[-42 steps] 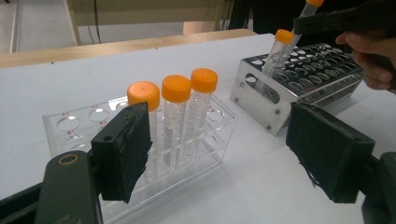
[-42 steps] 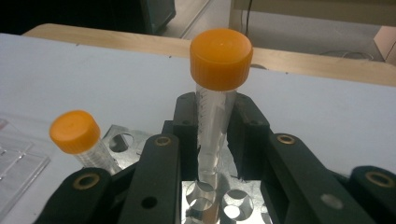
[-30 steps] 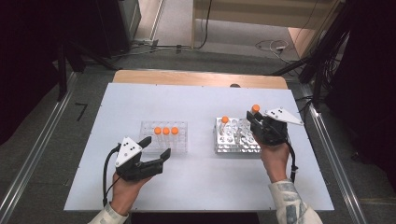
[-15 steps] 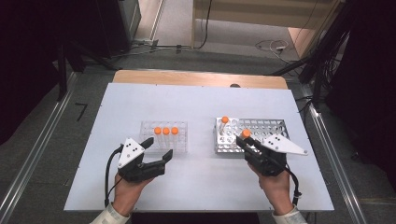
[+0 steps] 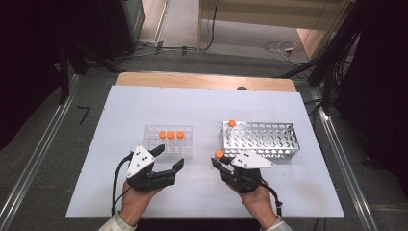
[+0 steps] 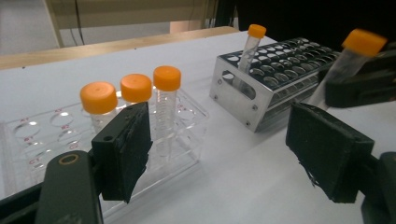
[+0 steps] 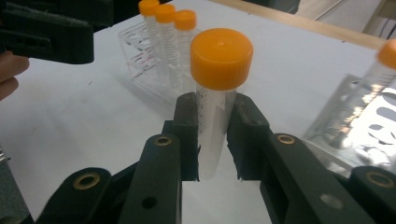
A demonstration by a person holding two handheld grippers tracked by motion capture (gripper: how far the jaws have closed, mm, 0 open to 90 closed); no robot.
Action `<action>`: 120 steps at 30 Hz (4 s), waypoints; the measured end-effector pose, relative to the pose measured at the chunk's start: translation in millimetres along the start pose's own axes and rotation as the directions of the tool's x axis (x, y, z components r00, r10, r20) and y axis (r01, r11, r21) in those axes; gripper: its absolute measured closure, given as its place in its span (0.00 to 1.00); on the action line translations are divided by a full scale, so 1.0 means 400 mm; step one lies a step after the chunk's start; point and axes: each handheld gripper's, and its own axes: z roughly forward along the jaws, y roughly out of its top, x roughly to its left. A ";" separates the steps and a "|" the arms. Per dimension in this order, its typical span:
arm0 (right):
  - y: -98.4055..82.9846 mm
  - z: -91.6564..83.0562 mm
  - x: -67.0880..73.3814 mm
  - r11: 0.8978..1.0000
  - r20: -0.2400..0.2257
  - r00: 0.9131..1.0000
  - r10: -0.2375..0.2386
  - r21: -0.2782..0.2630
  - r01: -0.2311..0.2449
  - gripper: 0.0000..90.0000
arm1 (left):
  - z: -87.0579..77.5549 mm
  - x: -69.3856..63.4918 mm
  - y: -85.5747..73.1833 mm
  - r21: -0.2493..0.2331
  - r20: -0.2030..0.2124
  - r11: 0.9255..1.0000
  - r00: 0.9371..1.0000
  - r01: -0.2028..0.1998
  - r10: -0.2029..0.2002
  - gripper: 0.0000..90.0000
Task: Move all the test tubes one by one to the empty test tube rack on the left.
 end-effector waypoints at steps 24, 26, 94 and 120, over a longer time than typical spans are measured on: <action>0.002 0.104 0.109 0.997 -0.119 0.991 -0.057 0.043 0.062 0.80 | 0.023 -0.067 0.002 -0.014 0.127 0.998 0.989 -0.068 0.070 0.52; 0.005 0.106 0.115 0.997 -0.127 0.990 -0.057 0.040 0.063 0.80 | 0.024 -0.070 0.001 -0.011 0.134 0.997 0.988 -0.077 0.078 0.58; -0.037 -0.014 -0.043 0.997 0.016 0.998 0.068 0.027 -0.069 0.26 | -0.065 0.102 0.072 -0.098 -0.073 0.994 0.996 0.053 -0.061 0.77; -0.038 -0.017 -0.051 0.997 0.020 0.997 0.073 0.017 -0.073 0.26 | -0.024 0.167 0.120 -0.103 -0.142 0.991 0.985 0.081 -0.096 0.77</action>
